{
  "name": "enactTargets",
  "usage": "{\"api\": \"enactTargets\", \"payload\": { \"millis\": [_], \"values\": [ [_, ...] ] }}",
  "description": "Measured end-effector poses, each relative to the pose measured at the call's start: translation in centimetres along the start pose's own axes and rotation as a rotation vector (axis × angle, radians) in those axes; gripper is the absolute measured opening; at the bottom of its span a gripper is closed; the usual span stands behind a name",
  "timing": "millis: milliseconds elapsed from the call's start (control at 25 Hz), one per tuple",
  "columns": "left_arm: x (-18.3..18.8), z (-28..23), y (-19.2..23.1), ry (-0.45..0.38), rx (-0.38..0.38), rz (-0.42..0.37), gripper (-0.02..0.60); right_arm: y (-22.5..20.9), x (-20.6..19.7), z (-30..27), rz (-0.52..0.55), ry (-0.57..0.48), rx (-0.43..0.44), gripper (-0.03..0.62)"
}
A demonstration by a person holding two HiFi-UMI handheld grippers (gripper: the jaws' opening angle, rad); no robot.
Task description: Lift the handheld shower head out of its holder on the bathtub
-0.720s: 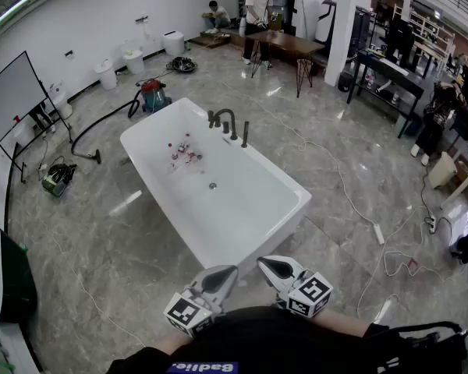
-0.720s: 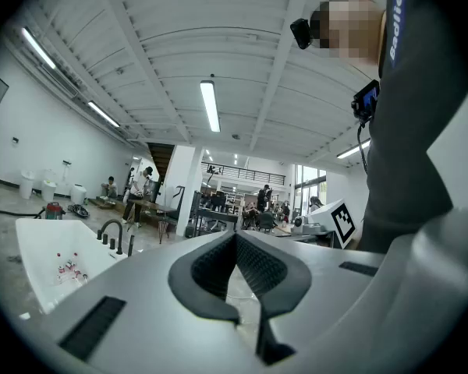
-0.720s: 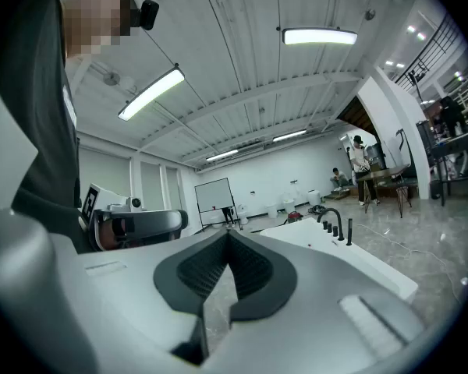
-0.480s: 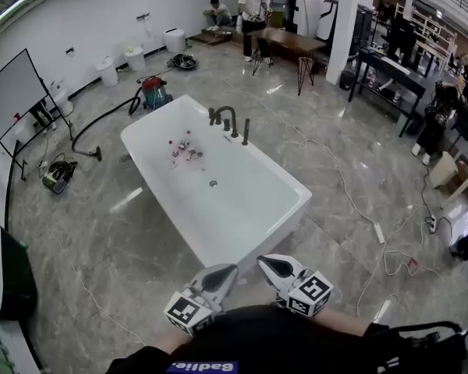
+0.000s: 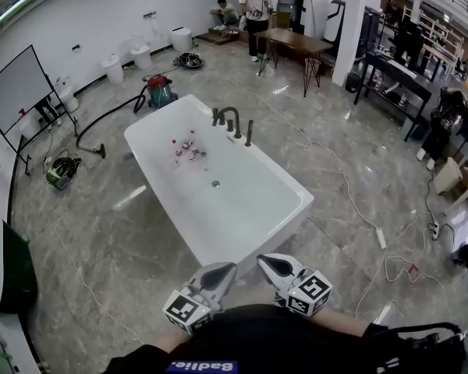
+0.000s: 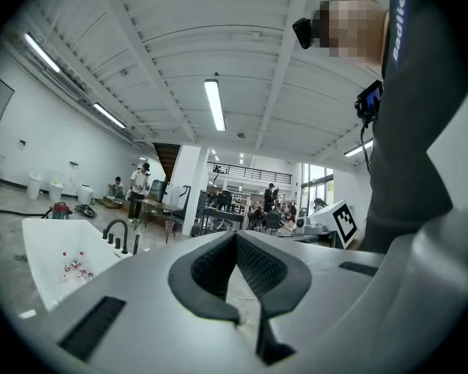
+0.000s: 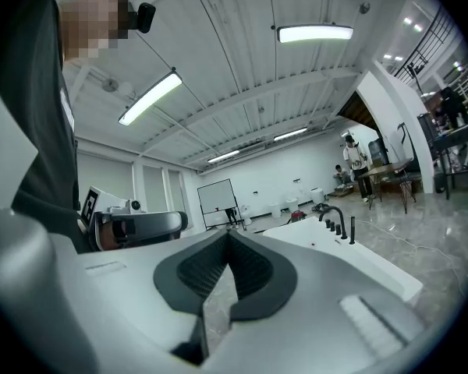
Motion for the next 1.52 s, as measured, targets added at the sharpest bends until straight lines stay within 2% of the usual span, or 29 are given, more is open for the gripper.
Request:
{"api": "enactTargets", "payload": {
  "millis": [160, 440, 680, 880, 1040, 1280, 1520],
  "values": [
    [0.6, -1.3, 0.0, 0.03, 0.032, 0.003, 0.005, -1.5, 0.6, 0.0, 0.004, -0.005, 0.018, 0.0],
    [0.3, -3.1, 0.9, -0.008, 0.103, -0.032, 0.005, -4.4, 0.8, -0.5, -0.004, 0.01, 0.053, 0.0],
    [0.5, -3.6, 3.1, -0.01, 0.129, -0.014, 0.005, -6.0, 0.6, -2.6, -0.001, 0.035, 0.066, 0.0],
    [0.8, -3.2, 8.9, -0.015, 0.109, -0.024, 0.005, -6.8, 0.7, -7.7, 0.015, 0.055, 0.039, 0.0],
    [2.1, -2.6, 15.8, -0.019, 0.074, -0.035, 0.005, -7.1, 1.4, -14.0, 0.019, 0.052, -0.002, 0.0],
    [4.6, -1.8, 26.2, -0.017, -0.021, -0.062, 0.005, -7.8, 2.8, -23.8, -0.006, 0.052, -0.096, 0.0],
    [6.2, -0.7, 33.6, -0.006, -0.099, -0.065, 0.005, -8.6, 3.8, -30.4, -0.02, 0.046, -0.21, 0.0]
  ]
}}
Point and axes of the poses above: the fingertips, and each gripper's own axes: z backward along the fingers, y to its left, x out of its top, the point moved 7 cm from there along z, backward along the fingers, and after that the axes turned 14 degrees about -x, right-handed, at the moved point
